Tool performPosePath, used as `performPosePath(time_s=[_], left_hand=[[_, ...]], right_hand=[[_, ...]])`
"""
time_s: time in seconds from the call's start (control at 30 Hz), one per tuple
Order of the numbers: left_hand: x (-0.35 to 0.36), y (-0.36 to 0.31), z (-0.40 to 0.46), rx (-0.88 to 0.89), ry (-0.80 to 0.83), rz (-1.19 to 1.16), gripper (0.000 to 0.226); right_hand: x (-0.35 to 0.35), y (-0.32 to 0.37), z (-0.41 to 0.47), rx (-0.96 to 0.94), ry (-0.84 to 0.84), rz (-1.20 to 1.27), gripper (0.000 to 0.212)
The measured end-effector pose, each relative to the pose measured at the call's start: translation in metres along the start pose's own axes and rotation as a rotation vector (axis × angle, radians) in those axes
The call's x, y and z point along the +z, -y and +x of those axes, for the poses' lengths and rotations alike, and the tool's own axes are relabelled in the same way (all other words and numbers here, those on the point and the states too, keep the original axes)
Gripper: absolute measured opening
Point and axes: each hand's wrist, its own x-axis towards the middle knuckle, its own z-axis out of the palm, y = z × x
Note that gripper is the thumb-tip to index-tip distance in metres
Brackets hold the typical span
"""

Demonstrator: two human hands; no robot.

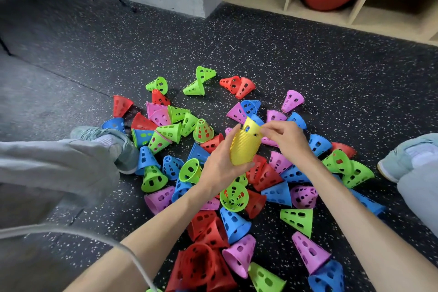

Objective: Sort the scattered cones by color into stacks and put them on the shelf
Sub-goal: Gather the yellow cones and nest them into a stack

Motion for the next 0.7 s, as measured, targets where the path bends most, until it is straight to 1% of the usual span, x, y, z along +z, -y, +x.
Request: performPosePath(time_s=[0.07,0.17,0.37,0.47,0.5,0.6,0.7], left_hand=[[0.001,-0.002,-0.001,0.010,0.012,0.037,0.106],[0.003,-0.004,-0.002,-0.004,0.003,0.055,0.109],[0.001,-0.005,-0.001,-0.015,-0.027,0.027,0.107],[-0.001,-0.007,-0.002,-0.012,-0.033,-0.001,0.107],[-0.001,-0.008,-0.001,-0.017,-0.040,-0.023,0.109],[-0.001,-0.013,0.002,-0.029,-0.062,-0.070,0.112],[0.001,-0.018,0.007,-0.026,-0.078,-0.096,0.112]], right_hand=[[0.002,-0.002,-0.001,-0.013,0.048,-0.045,0.011],[0.005,-0.006,-0.002,0.003,0.102,-0.032,0.009],[0.008,0.004,-0.008,-0.010,0.090,0.008,0.015],[0.008,0.006,-0.007,-0.004,0.103,0.004,0.008],[0.009,0.007,-0.007,0.002,0.117,-0.012,0.013],[0.012,0.009,-0.008,0.032,0.154,-0.051,0.042],[0.010,0.017,-0.012,0.026,0.152,-0.026,0.053]])
